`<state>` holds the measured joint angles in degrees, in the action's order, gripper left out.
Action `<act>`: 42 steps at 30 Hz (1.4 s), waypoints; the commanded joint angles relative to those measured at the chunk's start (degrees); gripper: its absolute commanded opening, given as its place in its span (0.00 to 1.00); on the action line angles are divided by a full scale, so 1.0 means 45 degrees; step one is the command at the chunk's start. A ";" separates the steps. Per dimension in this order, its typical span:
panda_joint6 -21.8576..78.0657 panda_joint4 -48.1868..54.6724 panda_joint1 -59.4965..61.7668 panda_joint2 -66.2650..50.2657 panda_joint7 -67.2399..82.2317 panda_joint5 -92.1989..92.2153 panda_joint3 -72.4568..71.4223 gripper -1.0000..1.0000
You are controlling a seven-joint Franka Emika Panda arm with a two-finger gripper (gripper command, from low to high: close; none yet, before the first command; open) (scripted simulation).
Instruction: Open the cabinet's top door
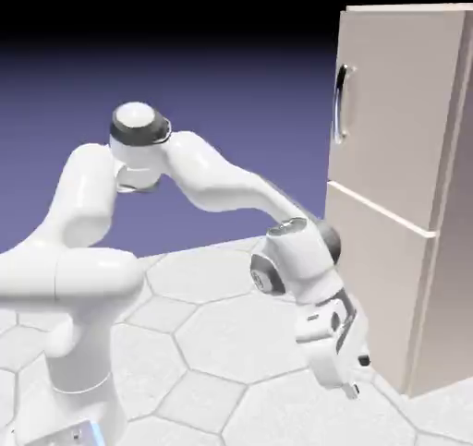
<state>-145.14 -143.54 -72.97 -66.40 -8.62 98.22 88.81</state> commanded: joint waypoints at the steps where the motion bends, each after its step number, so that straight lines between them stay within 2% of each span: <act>1: 0.0135 0.0081 -0.0337 -0.0462 0.0158 0.0458 0.0414 0.50; 17: 0.2240 0.1355 -0.5610 -0.7688 0.2626 0.7623 0.6892 0.50; 23: 0.2306 0.3072 -0.3735 -0.7689 0.2316 0.8456 0.6670 0.50; 24: 0.2306 0.3072 -0.3735 -0.7689 0.2316 0.8456 0.6670 0.00; 30: 0.4783 0.1012 -0.4770 -0.7446 0.4352 0.9632 0.7224 0.00; 33: 0.4130 0.1013 -0.5618 -0.6058 0.5612 0.9399 0.7072 0.00; 42: 0.8994 -0.1761 -0.6590 -0.4825 0.8291 0.9172 0.8944 0.00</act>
<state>-104.61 -151.46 -102.62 -88.12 28.70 139.54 129.05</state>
